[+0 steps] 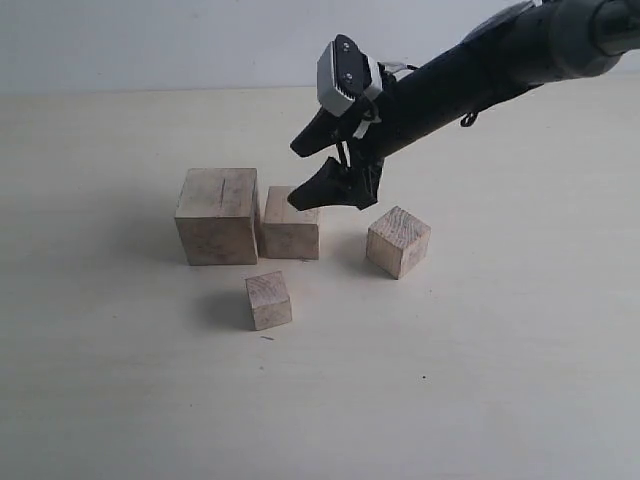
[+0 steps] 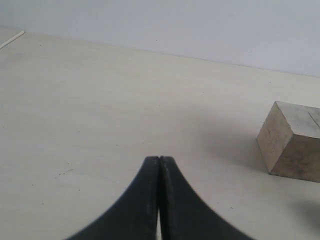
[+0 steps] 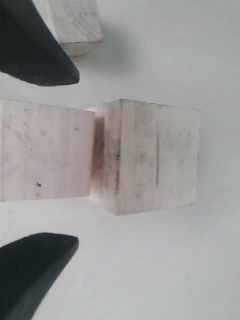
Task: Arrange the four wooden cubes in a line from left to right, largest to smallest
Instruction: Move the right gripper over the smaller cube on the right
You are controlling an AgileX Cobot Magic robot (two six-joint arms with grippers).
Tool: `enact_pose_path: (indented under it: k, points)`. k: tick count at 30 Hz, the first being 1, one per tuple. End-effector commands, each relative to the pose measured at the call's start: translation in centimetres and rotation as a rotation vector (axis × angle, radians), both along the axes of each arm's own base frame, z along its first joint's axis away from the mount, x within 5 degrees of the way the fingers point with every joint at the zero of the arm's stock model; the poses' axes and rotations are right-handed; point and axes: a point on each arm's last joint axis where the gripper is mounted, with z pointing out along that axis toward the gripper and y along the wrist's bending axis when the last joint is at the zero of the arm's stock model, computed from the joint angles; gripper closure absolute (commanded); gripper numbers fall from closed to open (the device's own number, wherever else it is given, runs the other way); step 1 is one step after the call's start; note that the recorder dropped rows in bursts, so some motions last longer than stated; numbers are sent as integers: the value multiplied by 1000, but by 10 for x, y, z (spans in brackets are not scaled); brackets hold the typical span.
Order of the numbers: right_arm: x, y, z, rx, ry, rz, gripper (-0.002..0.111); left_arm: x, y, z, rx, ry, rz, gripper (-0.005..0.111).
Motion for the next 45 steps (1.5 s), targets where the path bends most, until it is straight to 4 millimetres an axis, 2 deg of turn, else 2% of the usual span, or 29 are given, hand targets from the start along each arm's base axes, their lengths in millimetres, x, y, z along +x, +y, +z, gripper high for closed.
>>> enact_pose_path:
  k: [1,5,9,16,24,37,45]
  points:
    - [6,-13,4,-201,-32,-105,33,0,0,0,8,-11,-6,107]
    - [14,-19,-2,-273,-53,-207,33,0,0,0,8,-11,-6,107]
    - [17,-19,-8,-279,-66,-232,33,0,0,0,8,-11,-6,107]
    - [20,-18,-31,-292,-25,-251,33,0,0,0,8,-11,-6,107]
    - [23,-15,-30,-251,-38,-272,33,0,0,0,8,-11,-6,107]
    - [14,6,-38,-267,-79,-253,33,0,0,0,8,-11,-6,107]
    - [13,7,-38,-266,-41,-292,33,0,0,0,8,-11,-6,107]
